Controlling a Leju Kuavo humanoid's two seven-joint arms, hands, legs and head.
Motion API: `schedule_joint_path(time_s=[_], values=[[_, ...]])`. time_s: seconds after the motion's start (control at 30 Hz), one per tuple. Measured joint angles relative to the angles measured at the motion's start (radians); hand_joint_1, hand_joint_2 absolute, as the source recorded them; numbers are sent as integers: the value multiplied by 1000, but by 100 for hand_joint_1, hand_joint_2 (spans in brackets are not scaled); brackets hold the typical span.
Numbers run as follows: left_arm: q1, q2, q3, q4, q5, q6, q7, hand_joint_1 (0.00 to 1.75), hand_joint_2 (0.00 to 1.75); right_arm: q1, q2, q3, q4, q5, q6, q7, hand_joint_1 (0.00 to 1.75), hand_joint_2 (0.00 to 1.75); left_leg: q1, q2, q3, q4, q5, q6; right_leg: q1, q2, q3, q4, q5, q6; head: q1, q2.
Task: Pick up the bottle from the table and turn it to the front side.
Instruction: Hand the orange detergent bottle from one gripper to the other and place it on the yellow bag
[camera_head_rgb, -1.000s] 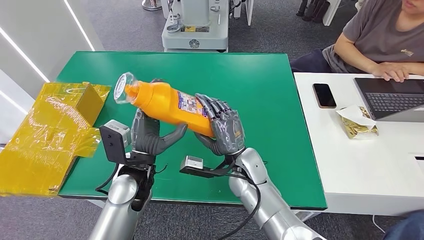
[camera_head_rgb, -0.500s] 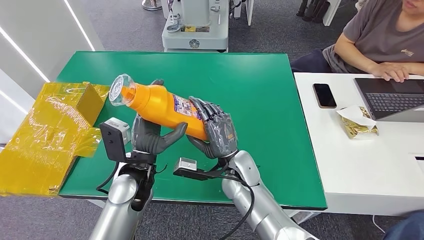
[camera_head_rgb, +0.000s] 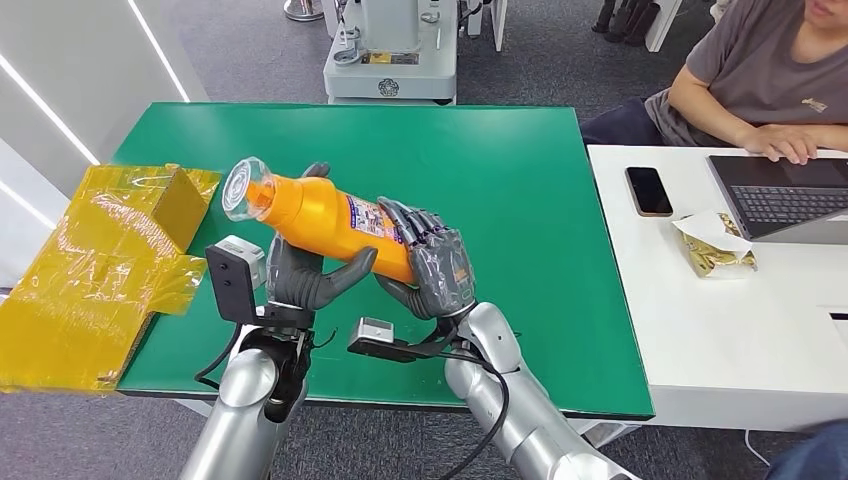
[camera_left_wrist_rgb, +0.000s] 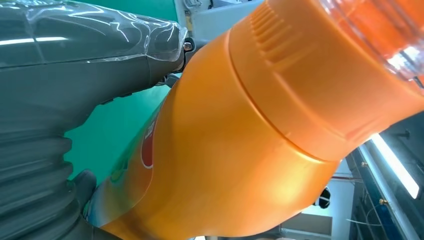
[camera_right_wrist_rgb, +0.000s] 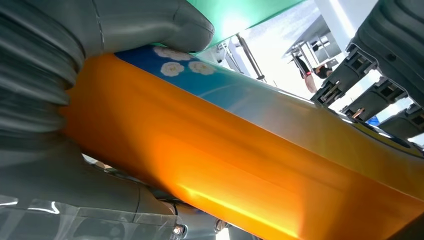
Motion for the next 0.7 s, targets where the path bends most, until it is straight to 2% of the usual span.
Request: schedule_joint_path(time_s=[0.47,0.5,0.6,0.63,0.7], values=[[8,-1,0,0,13,69,-46,0,175,-1,0,6,53,-37,0,-4,175,175,0,0,0,0,0,0,0,0,0,0,0,0,0,0],[9,-2,1,-1,21,81,-61,36,175,-1,0,9,56,-37,0,-2,175,175,0,0,0,0,0,0,0,0,0,0,0,0,0,0],[11,-10,8,-15,54,118,-115,167,175,2,-1,17,69,-42,0,0,175,175,0,0,0,0,0,0,0,0,0,0,0,0,0,0],[11,-11,11,-22,61,125,-123,175,175,3,-1,19,74,-45,0,0,175,175,0,0,0,0,0,0,0,0,0,0,0,0,0,0],[12,-12,12,-30,72,129,-128,175,175,1,-1,24,80,-50,0,-1,175,175,0,0,0,0,0,0,0,0,0,0,0,0,0,0]])
